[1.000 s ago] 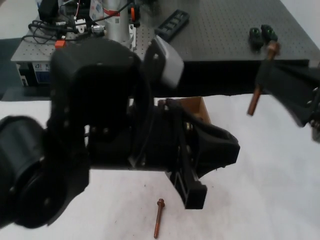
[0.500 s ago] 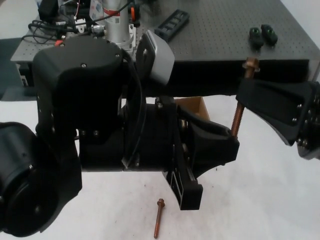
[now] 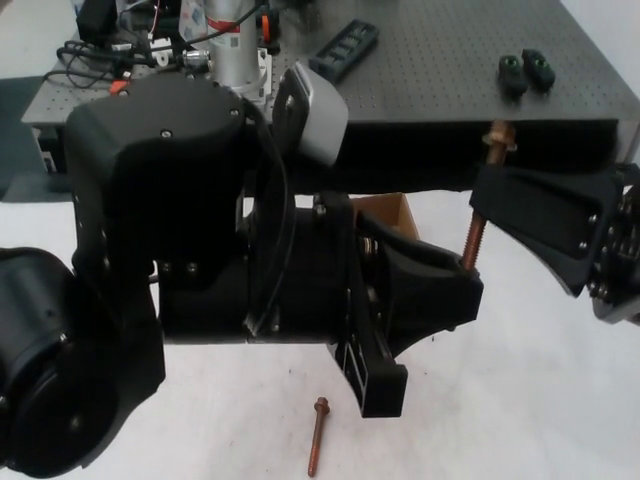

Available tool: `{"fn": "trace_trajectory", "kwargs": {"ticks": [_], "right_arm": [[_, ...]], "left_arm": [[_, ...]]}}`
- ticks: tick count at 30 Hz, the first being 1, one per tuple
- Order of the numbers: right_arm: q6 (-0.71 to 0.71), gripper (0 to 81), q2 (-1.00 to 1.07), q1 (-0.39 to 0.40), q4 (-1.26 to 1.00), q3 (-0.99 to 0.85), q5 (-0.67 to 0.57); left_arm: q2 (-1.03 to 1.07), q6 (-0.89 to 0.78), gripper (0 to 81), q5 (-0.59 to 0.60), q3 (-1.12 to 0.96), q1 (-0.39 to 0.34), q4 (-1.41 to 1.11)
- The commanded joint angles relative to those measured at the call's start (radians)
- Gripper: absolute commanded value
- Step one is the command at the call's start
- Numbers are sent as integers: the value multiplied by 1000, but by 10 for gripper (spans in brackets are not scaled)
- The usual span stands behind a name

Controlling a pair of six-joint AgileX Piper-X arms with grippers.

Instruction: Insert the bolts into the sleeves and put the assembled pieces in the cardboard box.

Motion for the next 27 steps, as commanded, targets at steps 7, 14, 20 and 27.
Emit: {"fn": "trace_trajectory", "kwargs": {"ticks": [7,14,20,27], "right_arm": [[-20,8,0,3,13,-3,-8],[-70,8,0,3,13,-3,-32],[-104,133,0,3,13,-3,-59],[-102,409,0,-6,13,-3,-30]], "left_arm": [[-10,-27,7,-10,-10,0,-53],[-10,-114,7,-70,-10,0,-102],[-10,-123,7,-77,-10,0,-113],[-10,-115,7,-131,-10,0,-113]]}}
